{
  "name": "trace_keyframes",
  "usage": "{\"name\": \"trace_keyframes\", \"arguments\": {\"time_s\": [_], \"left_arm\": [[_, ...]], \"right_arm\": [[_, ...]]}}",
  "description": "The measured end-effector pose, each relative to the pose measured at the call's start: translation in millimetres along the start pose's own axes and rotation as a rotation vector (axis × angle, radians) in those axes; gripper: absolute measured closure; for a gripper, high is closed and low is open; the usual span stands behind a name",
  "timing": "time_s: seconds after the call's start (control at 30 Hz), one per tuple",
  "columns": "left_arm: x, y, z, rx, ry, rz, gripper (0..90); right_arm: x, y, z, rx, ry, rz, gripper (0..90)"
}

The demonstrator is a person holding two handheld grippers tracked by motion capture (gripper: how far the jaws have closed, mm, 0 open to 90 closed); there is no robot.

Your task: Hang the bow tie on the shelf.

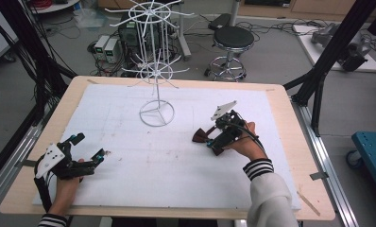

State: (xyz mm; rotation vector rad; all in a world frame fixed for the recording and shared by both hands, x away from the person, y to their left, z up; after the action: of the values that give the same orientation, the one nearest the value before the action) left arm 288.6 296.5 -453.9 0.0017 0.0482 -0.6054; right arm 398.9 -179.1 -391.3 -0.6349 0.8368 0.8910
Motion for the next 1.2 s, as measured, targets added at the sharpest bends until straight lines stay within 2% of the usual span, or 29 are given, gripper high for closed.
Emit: {"name": "trace_keyframes", "arguments": {"time_s": [0.5,0.57,0.67,0.83,0.9,0.97,1.0,1.03,1.1,1.2], "left_arm": [[-0.1,-0.3,0.0,0.003,0.000,-0.001,1.7],[-0.1,-0.2,0.0,0.004,0.000,-0.001,1.7],[-0.1,-0.1,-0.1,0.003,-0.001,-0.001,1.7],[-0.2,0.0,-0.1,0.003,-0.001,-0.002,1.7],[-0.1,-0.1,0.0,0.001,-0.002,-0.001,1.7],[-0.2,0.1,-0.1,0.003,0.000,-0.002,1.7],[-0.2,0.1,0.0,0.003,0.001,-0.001,1.7],[-0.2,0.1,0.0,0.004,0.001,-0.001,1.7],[-0.2,0.0,0.0,0.003,0.001,-0.002,1.7],[-0.2,-0.3,0.0,0.003,-0.001,-0.001,1.7]], "right_arm": [[19.7,0.0,1.1,-0.017,0.099,0.053,5.8],[23.7,-0.6,0.8,-0.021,0.122,0.065,9.3],[25.8,-1.0,0.9,-0.024,0.131,0.076,13.9],[31.3,-1.1,0.9,-0.026,0.182,0.092,16.9],[32.2,-1.2,0.7,-0.028,0.187,0.094,17.4],[34.0,-1.7,0.2,-0.035,0.203,0.108,23.8],[34.0,-1.7,0.2,-0.035,0.203,0.108,23.8],[34.9,-1.7,-0.2,-0.037,0.217,0.114,28.9],[35.9,-1.8,-0.4,-0.039,0.223,0.112,31.3],[37.9,-1.4,-0.7,-0.038,0.234,0.121,42.0]]}}
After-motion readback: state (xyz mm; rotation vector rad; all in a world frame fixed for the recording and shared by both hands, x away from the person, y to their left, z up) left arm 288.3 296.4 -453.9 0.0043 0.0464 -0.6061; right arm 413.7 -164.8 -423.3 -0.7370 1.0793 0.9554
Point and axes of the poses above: each handheld gripper's, and its own axes: x roughly forward along the jaws, z roughly out of its top, y roughly to its left, the point moved 2 cm from there along x, roughly forward along the jaws, and after that the axes turned 5 degrees about y, right-handed, at the moved point
